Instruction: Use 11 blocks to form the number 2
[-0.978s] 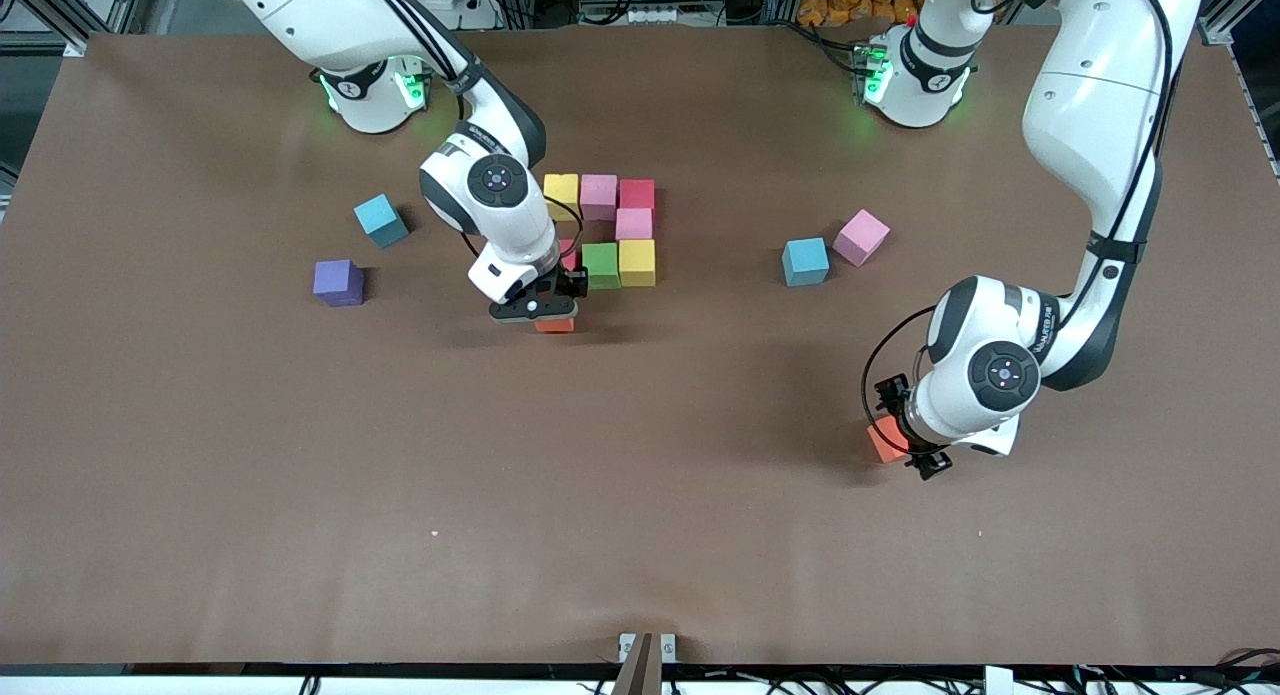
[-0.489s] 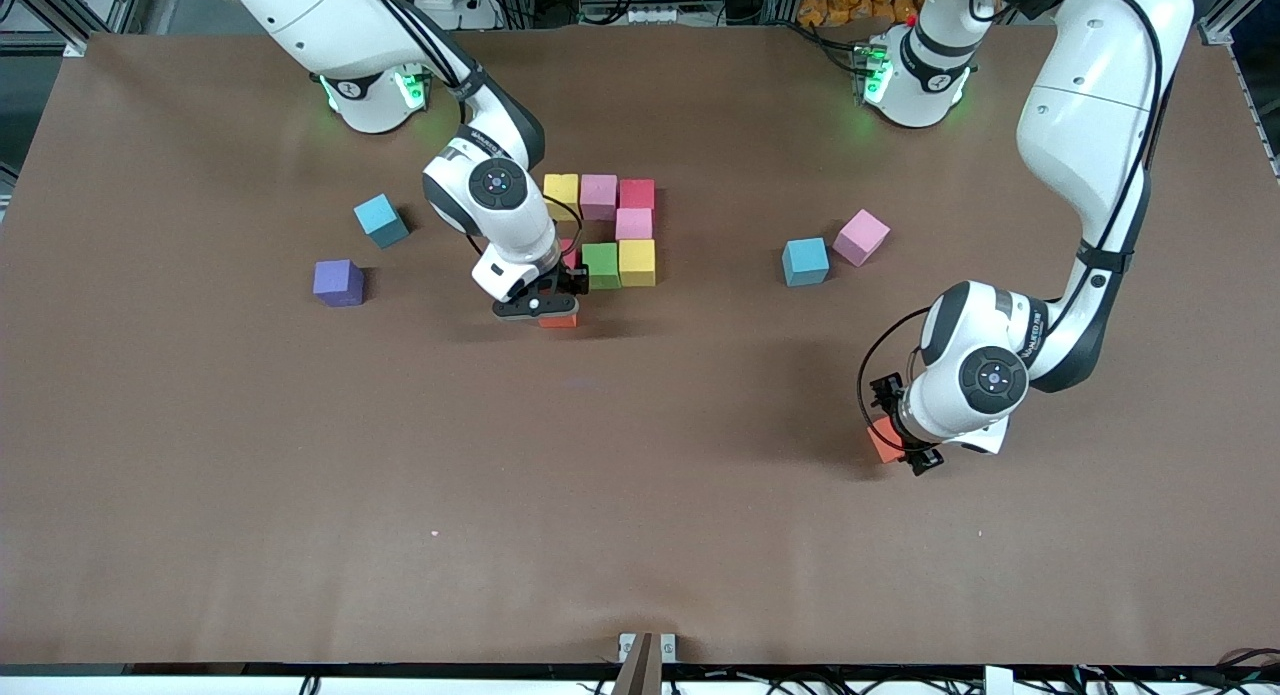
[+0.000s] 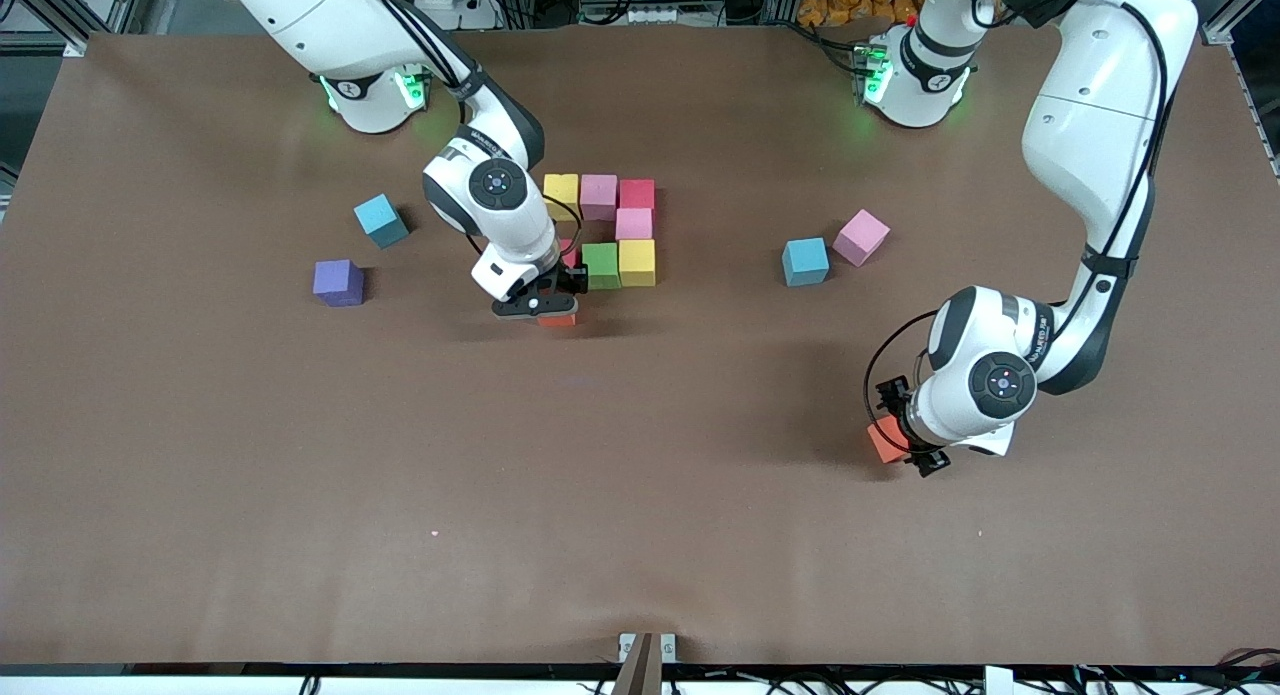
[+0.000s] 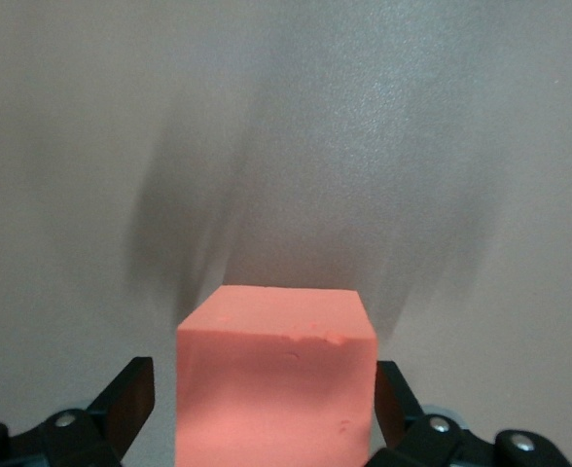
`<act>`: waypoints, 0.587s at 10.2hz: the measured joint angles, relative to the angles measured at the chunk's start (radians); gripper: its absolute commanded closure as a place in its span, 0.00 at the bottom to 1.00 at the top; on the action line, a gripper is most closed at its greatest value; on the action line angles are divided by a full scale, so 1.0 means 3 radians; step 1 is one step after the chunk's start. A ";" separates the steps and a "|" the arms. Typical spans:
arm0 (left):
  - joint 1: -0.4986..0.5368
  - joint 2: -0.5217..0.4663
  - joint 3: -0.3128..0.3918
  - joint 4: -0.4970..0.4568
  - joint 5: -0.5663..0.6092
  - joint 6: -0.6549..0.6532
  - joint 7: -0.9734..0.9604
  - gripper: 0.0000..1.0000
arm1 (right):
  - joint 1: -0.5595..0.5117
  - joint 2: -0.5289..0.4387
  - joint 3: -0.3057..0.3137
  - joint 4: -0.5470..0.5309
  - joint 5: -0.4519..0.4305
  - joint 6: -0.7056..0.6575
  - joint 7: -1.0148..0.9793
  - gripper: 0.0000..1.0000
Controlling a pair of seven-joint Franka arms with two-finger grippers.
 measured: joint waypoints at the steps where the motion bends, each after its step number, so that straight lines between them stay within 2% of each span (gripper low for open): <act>1: 0.0000 0.0001 0.0000 0.0000 0.0000 0.0003 0.0000 0.00 | 0.0000 0.0000 0.0000 0.0000 0.0000 0.0000 0.0006 0.73; 2: 0.0000 0.0002 0.0000 -0.0001 0.0000 0.0008 0.0000 0.00 | 0.0000 0.0000 0.0000 0.0000 0.0000 0.0000 0.0015 0.73; 3: 0.0000 0.0003 0.0000 -0.0003 0.0000 0.0018 0.0000 0.06 | 0.0000 0.0000 0.0000 0.0000 0.0000 0.0000 0.0033 0.73; 4: 0.0000 0.0007 0.0000 -0.0010 0.0000 0.0032 0.0000 0.49 | 0.0000 0.0000 0.0000 0.0000 0.0000 0.0000 0.0045 0.70; 5: 0.0002 0.0012 0.0000 -0.0016 0.0000 0.0047 0.0000 0.78 | 0.0000 0.0000 0.0000 0.0000 0.0000 -0.0001 0.0050 0.39; 6: 0.0011 0.0016 0.0001 -0.0018 0.0000 0.0058 0.0000 0.93 | 0.0000 0.0000 0.0000 0.0000 0.0000 -0.0001 0.0056 0.10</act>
